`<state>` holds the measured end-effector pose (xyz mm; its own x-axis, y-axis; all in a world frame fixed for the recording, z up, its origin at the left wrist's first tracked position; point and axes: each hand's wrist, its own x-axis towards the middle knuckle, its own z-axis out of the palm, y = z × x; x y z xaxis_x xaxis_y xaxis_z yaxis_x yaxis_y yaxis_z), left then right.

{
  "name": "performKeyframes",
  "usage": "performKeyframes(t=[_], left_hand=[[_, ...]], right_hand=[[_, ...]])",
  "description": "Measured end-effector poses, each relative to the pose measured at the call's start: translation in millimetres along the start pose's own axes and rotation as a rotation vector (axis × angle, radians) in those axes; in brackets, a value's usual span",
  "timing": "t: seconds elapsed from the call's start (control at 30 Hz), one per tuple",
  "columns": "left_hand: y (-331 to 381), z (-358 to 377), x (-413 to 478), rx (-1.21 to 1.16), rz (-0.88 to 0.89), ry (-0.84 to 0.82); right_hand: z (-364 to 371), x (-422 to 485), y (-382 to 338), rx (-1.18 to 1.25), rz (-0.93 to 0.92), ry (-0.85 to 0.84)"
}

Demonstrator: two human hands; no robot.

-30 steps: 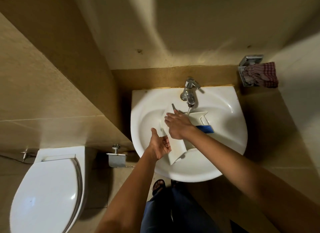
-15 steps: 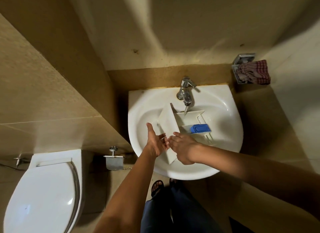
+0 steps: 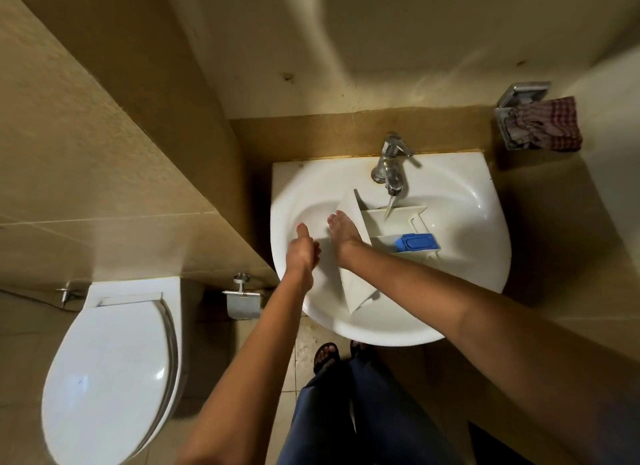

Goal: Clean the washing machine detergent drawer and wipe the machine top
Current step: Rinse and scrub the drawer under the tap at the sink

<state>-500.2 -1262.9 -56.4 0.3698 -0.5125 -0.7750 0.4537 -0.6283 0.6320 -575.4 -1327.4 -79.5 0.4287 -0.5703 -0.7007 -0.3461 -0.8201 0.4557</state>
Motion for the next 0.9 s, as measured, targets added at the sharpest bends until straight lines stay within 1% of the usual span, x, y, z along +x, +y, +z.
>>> performKeyframes(t=[0.03, 0.07, 0.1, 0.17, 0.23, 0.27, 0.3, 0.33, 0.37, 0.43, 0.53, 0.57, 0.63, 0.73, 0.77, 0.8, 0.87, 0.9], left_hand=[[3.8, -4.6, 3.4, 0.028, 0.029, 0.001], [8.1, -8.3, 4.2, 0.053, 0.049, -0.002], [11.7, -9.8, 4.6, 0.083, 0.064, -0.010], [17.2, -8.3, 4.0, 0.135, 0.075, -0.042], [23.0, -1.6, -0.6, 0.152, 0.079, -0.077], [25.0, 3.8, -3.0, 0.155, 0.079, -0.097], [26.5, 9.7, -4.8, 0.157, 0.081, -0.111], [27.6, 16.0, -6.1, 0.164, 0.081, -0.121], [28.3, 21.9, -6.5, 0.175, 0.077, -0.133], [28.9, 32.5, -6.8, 0.191, 0.059, -0.164], [26.5, 37.7, -3.7, 0.267, 0.016, -0.200], [24.9, 37.5, -1.3, 0.313, 0.017, -0.200], [23.2, 36.7, 2.2, 0.380, 0.025, -0.181], [22.0, 37.9, 5.2, 0.368, 0.014, -0.150], [22.2, 39.2, 5.3, 0.354, 0.009, -0.145], [22.7, 40.1, 4.7, 0.342, 0.009, -0.144], [23.4, 43.5, 3.9, 0.342, -0.001, -0.156], [23.1, 45.0, 2.9, 0.355, -0.012, -0.163]], right_hand=[[-3.0, -12.1, 1.3, 0.047, -0.014, 0.030], [-6.6, -26.0, -0.4, 0.005, -0.036, 0.065], [-6.8, -38.4, -5.3, 0.001, -0.018, 0.016], [-11.1, -56.0, -9.8, -0.083, -0.200, -0.096], [-6.1, -67.7, -20.4, -0.105, -0.204, -0.043], [1.6, -70.9, -26.6, -0.157, -0.196, -0.041], [9.0, -71.1, -35.2, -0.185, -0.202, -0.081], [12.9, -76.2, -38.8, -0.240, -0.246, -0.111], [17.7, -83.9, -40.8, -0.237, -0.258, -0.131], [27.3, -93.8, -36.8, -0.190, -0.265, -0.116], [19.6, -114.8, -8.6, -0.095, -0.306, -0.085], [12.8, -120.6, 2.2, -0.061, -0.297, -0.061], [1.2, -121.6, 20.8, -0.022, -0.200, 0.014], [-11.1, -102.5, 37.1, 0.096, 0.024, 0.060], [-12.6, -94.5, 35.9, 0.104, 0.065, 0.059], [-13.1, -85.2, 31.8, 0.046, 0.048, 0.047], [-2.5, -71.1, 10.5, -0.030, 0.028, -0.031], [2.3, -69.7, -1.0, -0.040, 0.070, -0.071]])
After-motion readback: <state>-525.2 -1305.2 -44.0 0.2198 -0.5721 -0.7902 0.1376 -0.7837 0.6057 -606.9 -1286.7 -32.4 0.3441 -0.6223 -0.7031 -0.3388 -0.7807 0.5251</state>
